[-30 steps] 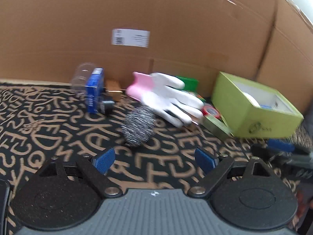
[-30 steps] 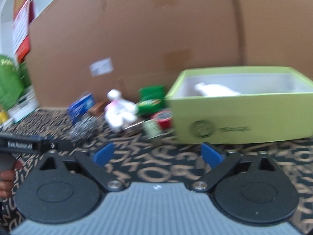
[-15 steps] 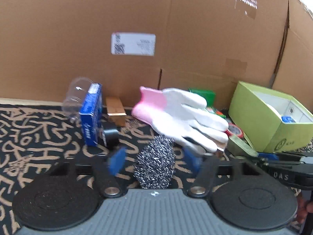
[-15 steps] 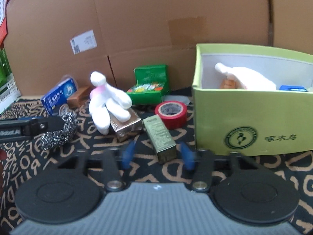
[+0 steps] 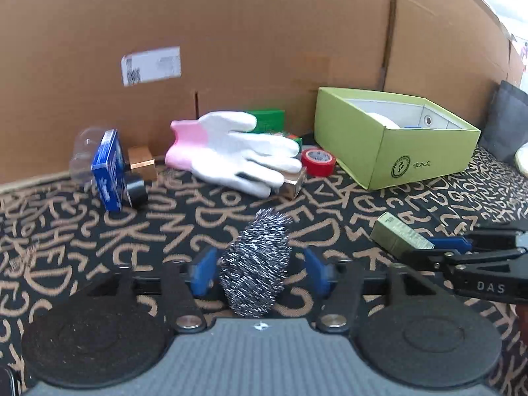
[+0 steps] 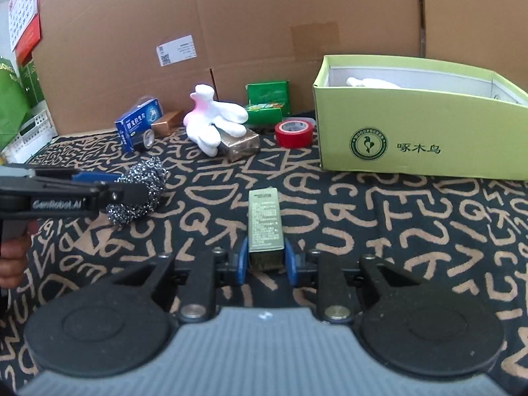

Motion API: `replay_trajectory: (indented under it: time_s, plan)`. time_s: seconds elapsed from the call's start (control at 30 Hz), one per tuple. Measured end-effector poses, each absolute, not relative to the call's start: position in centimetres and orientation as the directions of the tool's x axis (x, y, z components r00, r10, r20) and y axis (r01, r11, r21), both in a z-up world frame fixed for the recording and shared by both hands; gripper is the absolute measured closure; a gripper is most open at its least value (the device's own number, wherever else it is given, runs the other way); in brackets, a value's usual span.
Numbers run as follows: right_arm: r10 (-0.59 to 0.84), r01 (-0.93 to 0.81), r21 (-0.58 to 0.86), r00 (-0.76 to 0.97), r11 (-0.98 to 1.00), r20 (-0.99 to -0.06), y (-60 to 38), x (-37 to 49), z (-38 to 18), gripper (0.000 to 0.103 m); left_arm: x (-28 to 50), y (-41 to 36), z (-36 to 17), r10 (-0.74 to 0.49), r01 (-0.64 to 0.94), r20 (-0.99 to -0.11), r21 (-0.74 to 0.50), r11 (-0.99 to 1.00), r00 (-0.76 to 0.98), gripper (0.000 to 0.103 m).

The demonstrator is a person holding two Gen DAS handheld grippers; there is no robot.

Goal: Organize objects
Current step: 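Grasp the steel wool with the left tool while the right tool grasps the green tin, then place the steel wool and green tin into the green shoebox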

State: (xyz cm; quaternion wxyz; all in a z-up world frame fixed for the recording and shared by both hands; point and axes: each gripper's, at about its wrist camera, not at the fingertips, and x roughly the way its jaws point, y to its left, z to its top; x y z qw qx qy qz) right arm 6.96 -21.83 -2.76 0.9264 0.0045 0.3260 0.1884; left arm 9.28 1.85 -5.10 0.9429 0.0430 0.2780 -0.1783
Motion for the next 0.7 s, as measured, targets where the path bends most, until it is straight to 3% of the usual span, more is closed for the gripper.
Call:
replay_trajectory:
  time_s: [0.13, 0.2, 0.5, 0.63, 0.7]
  plan:
    - [0.339, -0.347, 0.104, 0.732, 0.932, -0.591, -21.1, 7.9, -2.4, 0.063, 10.1, 1.7, -4.9, -0.297, 0.332, -0.550, -0.037, 0.942, 0.781, 0.040]
    - [0.334, -0.349, 0.093, 0.738, 0.933, -0.586, -20.8, 8.3, -2.3, 0.060, 11.1, 1.7, -5.0, -0.286, 0.322, -0.596, -0.049, 0.946, 0.750, 0.058]
    - [0.299, -0.347, 0.042, 0.732, 0.937, -0.613, -19.6, 9.3, -3.4, 0.058, 12.1, 1.3, -5.7, -0.249, 0.279, -0.618, -0.050, 0.959, 0.746, 0.052]
    - [0.301, -0.346, 0.046, 0.733, 0.937, -0.610, -19.8, 9.4, -3.4, 0.063, 12.1, 0.9, -6.2, -0.238, 0.281, -0.632, -0.033, 0.959, 0.737, 0.055]
    - [0.299, -0.341, 0.049, 0.736, 0.939, -0.607, -20.0, 9.4, -3.4, 0.076, 12.0, 0.7, -6.2, -0.232, 0.281, -0.635, -0.024, 0.959, 0.736, 0.056]
